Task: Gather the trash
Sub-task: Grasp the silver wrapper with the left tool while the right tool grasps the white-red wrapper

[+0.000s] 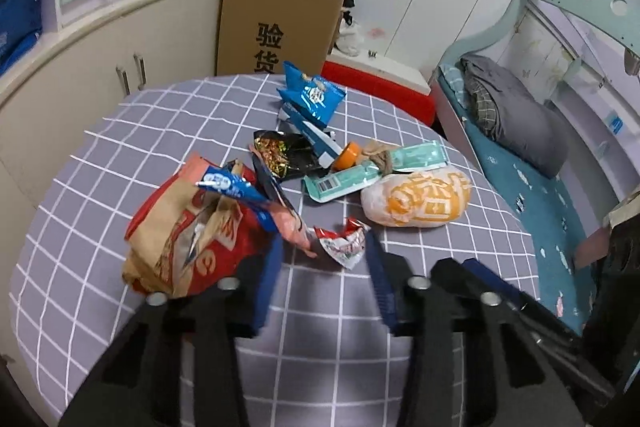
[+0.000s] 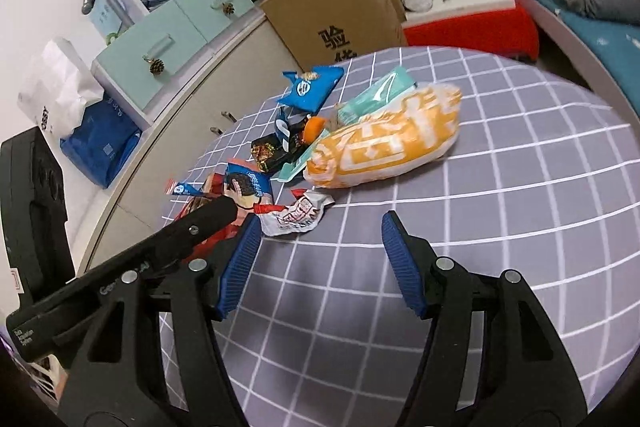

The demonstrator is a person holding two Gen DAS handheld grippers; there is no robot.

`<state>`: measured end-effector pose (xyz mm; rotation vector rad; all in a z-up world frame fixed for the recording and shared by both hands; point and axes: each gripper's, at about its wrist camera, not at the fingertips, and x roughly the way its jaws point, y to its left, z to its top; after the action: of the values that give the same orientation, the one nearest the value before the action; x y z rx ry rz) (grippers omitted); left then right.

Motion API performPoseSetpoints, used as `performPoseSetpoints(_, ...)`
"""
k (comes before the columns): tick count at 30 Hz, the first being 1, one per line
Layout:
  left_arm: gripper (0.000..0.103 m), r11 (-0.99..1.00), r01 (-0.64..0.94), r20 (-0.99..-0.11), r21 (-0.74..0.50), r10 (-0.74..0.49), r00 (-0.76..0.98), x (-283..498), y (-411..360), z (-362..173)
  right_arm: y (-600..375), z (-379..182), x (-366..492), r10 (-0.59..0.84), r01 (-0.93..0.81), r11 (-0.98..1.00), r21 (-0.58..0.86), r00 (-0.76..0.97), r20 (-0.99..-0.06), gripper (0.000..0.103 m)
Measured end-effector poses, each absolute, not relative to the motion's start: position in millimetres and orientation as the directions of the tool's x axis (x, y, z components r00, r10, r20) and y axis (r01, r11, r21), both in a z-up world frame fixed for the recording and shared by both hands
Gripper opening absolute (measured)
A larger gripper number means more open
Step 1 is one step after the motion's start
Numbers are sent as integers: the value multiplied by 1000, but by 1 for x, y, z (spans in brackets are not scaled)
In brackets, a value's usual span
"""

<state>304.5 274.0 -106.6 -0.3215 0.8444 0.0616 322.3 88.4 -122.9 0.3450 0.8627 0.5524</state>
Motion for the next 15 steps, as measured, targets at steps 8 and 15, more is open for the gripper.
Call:
performPoseSetpoints(8,3,954,-183,-718,-238,-46,694,303,288,-104,113,-135,343,573,-291,818,496,495,-654,62)
performPoseSetpoints(15,2,955,-204,-660,-216,11,751,291,298,-89,137,-144,358,539,-262,841,474,485,-689,62)
